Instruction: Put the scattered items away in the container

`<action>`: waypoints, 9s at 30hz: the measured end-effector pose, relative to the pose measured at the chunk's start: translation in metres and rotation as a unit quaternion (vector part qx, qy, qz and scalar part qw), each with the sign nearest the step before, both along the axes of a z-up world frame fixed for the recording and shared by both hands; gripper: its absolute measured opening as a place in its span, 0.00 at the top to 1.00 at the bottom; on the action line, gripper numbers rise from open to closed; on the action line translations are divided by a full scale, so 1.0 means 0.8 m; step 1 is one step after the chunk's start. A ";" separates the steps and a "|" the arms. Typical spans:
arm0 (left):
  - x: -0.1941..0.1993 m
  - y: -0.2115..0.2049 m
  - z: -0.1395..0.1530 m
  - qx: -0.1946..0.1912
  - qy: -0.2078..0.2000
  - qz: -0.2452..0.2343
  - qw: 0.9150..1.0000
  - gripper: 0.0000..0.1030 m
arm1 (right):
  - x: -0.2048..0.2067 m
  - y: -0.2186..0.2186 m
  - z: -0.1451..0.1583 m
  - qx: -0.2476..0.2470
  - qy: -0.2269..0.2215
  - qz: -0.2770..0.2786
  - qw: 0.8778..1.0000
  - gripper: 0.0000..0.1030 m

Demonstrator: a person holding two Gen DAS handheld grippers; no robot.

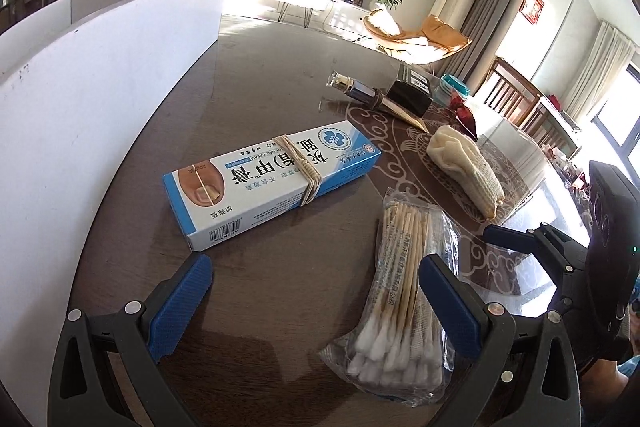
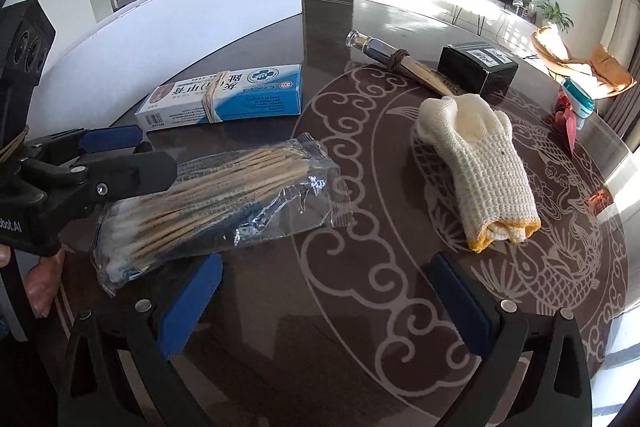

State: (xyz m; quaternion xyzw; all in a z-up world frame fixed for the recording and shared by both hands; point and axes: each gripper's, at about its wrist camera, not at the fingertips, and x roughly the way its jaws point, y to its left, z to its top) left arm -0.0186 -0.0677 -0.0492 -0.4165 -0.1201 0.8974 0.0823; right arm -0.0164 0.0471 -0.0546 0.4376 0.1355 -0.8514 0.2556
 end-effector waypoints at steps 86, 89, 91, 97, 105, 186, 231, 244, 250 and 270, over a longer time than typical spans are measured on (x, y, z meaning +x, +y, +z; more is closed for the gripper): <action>-0.019 0.119 -0.007 -0.150 -0.023 -0.045 0.987 0.03 | 0.006 0.191 0.005 0.000 0.004 -0.166 0.986 0.02; -0.023 0.121 -0.009 -0.149 -0.032 -0.050 0.987 0.00 | 0.003 0.190 0.003 0.000 0.000 -0.169 0.986 0.00; -0.023 0.121 -0.009 -0.148 -0.031 -0.049 0.987 0.00 | 0.003 0.190 0.003 0.000 0.000 -0.169 0.986 0.00; -0.021 0.123 -0.010 -0.149 -0.029 -0.047 0.987 0.00 | 0.003 0.190 0.004 0.000 0.000 -0.169 0.986 0.00; -0.020 0.123 -0.010 -0.148 -0.029 -0.047 0.987 0.00 | 0.004 0.190 0.004 0.000 0.000 -0.169 0.986 0.00; 0.059 -0.219 0.170 -0.097 0.038 0.133 0.986 0.34 | -0.118 -0.226 0.147 0.014 0.015 0.102 0.995 0.09; -0.034 0.111 -0.010 -0.128 -0.016 -0.165 0.978 0.00 | 0.004 0.205 0.003 0.003 0.002 -0.179 0.984 0.00; -0.091 0.114 0.012 -0.138 -0.009 -0.162 0.977 0.00 | 0.004 0.205 0.002 0.003 0.002 -0.179 0.984 0.00; -0.126 0.147 -0.013 -0.163 -0.020 -0.174 0.971 0.00 | 0.004 0.205 0.002 0.003 0.002 -0.179 0.984 0.00; -0.073 0.114 -0.009 -0.148 -0.002 -0.048 0.988 0.57 | 0.004 0.204 0.002 0.003 0.002 -0.179 0.984 0.00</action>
